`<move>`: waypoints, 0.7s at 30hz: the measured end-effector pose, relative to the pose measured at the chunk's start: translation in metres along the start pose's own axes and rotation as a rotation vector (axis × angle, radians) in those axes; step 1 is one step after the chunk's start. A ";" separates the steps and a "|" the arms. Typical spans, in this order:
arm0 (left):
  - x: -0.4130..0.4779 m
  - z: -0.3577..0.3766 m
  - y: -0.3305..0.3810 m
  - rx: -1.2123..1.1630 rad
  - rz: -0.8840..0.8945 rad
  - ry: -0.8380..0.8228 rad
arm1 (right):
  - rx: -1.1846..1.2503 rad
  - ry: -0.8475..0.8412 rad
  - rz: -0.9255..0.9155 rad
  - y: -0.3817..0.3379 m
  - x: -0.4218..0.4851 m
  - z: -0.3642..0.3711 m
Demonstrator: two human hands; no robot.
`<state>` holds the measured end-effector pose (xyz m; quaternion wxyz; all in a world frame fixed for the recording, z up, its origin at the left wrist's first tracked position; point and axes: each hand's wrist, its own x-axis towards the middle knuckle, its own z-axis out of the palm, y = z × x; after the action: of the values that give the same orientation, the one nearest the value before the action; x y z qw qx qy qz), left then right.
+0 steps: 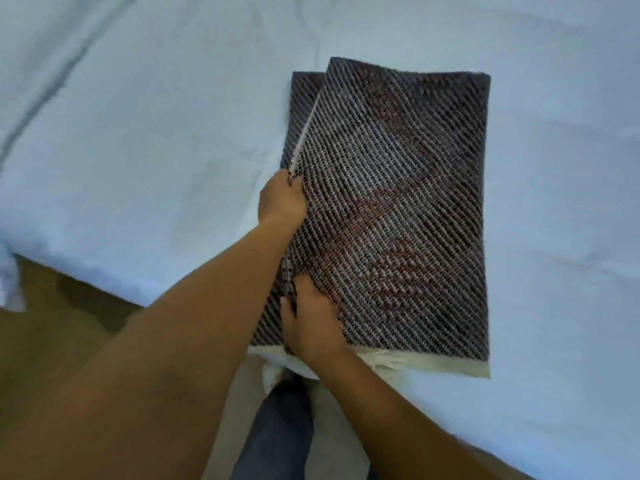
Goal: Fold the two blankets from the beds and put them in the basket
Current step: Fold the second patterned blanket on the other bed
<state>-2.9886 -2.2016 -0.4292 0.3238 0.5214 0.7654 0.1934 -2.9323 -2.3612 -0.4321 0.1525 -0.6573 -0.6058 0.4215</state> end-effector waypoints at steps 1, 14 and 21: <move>0.006 -0.007 -0.016 -0.001 -0.026 -0.013 | -0.014 -0.013 0.010 -0.008 0.005 0.015; -0.018 -0.015 -0.092 -0.224 -0.087 -0.336 | -0.014 -0.036 0.255 -0.024 0.010 0.065; -0.028 -0.019 -0.107 -0.209 -0.058 -0.380 | 0.029 0.042 0.373 -0.030 0.024 0.088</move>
<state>-3.0670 -2.2674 -0.4755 0.5200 0.4896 0.6812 0.1606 -3.0192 -2.3597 -0.4718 0.0936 -0.7646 -0.4640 0.4374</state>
